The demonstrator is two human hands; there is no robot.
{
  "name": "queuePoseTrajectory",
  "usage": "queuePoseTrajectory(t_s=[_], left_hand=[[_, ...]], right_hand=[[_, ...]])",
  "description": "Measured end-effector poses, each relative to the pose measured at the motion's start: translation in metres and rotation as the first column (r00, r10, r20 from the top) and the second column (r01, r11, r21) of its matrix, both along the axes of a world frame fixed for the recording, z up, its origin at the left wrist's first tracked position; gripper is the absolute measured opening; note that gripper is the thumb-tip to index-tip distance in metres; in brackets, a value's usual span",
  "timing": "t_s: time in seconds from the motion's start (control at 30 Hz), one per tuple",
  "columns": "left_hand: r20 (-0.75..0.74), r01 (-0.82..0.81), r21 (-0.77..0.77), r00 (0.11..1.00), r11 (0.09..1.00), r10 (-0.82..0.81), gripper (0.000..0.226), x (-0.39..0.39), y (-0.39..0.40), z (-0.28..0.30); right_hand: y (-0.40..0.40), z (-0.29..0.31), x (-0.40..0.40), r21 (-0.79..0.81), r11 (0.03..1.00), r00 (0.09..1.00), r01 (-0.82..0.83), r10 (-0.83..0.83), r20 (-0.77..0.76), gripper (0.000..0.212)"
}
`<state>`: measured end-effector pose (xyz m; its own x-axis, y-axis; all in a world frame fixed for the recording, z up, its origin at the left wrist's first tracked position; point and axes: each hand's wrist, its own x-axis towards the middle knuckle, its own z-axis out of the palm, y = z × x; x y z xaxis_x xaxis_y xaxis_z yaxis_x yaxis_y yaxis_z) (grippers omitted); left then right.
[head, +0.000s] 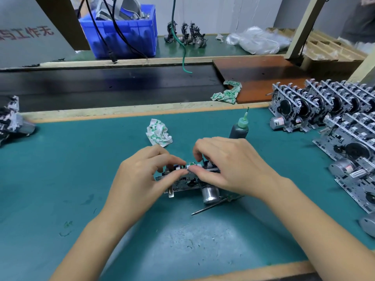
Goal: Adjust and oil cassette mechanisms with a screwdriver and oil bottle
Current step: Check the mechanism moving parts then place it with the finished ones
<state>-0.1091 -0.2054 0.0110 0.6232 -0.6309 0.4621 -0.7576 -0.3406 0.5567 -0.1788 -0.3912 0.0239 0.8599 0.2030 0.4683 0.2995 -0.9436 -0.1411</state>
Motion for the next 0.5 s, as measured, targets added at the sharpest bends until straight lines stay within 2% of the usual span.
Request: queuePoseTrajectory(t_s=[0.23,0.4,0.5], left_hand=[[0.067,0.087,0.083,0.993,0.993,-0.093,0.016,0.004,0.0,0.009],[0.112,0.145,0.212,0.979,0.967,-0.171,0.022,0.014,-0.001,0.019],[0.2,0.181,0.298,0.948,0.937,-0.247,0.026,0.021,-0.006,0.035]], right_hand=[[-0.004,0.004,0.003,-0.132,0.988,0.997,-0.074,0.073,-0.015,0.033],[-0.004,0.004,0.002,-0.198,0.978,0.998,-0.064,0.06,-0.029,0.036],[-0.006,0.01,0.001,-0.206,0.977,0.999,-0.05,0.048,-0.014,0.038]])
